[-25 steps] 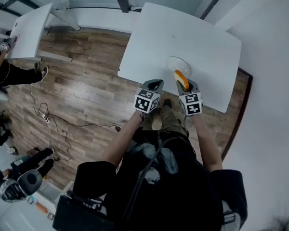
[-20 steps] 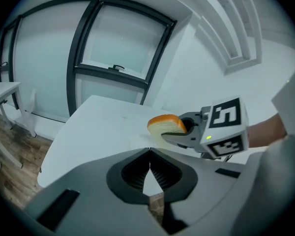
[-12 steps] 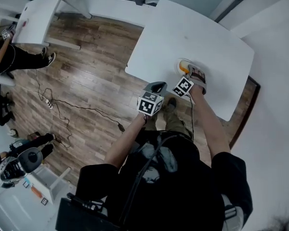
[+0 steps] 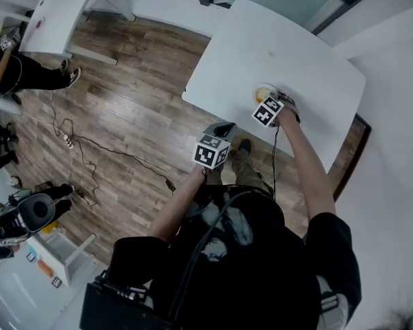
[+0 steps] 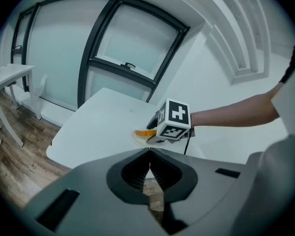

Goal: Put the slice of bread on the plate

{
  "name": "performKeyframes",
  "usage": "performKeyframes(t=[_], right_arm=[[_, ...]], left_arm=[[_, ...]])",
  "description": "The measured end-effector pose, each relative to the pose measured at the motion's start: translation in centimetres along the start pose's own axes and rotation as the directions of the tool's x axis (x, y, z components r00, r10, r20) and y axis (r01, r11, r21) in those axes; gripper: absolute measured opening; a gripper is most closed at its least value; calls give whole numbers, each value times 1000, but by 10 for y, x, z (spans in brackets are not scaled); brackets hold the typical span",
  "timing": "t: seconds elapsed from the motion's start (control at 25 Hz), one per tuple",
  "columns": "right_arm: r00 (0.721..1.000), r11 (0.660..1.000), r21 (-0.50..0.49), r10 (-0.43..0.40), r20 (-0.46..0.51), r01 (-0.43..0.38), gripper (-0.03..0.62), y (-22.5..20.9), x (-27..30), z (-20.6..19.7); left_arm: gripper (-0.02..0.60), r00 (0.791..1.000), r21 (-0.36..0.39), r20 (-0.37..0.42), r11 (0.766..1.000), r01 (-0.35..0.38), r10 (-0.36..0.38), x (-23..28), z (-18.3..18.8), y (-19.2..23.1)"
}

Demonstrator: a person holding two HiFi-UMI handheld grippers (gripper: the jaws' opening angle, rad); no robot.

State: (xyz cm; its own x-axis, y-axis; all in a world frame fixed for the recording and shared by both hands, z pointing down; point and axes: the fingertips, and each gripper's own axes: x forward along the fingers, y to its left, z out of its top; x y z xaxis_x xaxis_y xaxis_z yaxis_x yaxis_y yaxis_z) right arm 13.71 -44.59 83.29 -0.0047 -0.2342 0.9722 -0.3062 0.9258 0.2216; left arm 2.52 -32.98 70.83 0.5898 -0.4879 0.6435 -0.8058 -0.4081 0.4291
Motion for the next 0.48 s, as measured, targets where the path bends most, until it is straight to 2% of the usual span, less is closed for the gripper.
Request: performKeyframes(t=[0.12,0.2,0.28,0.48], right_arm=[[996,995,-25,94,6,-94,285,15,3,-3],[989,991,-11,137,58,-137,314,22,4,-4],[978,986,12,161,130,-164,379,28,-1,-2],[961,987,123,65,267,-101,385,23,-28,-3]], left_arm=[[6,1000,-3,-3,1000,14,-14,3,0,-6],[6,1000,0,-6,1000,24,-24,6,0,-7],[6,999,0,-11,1000,31,-31,6,1,-5],[6,999,12,0,999,37,-37,2,11,-2]])
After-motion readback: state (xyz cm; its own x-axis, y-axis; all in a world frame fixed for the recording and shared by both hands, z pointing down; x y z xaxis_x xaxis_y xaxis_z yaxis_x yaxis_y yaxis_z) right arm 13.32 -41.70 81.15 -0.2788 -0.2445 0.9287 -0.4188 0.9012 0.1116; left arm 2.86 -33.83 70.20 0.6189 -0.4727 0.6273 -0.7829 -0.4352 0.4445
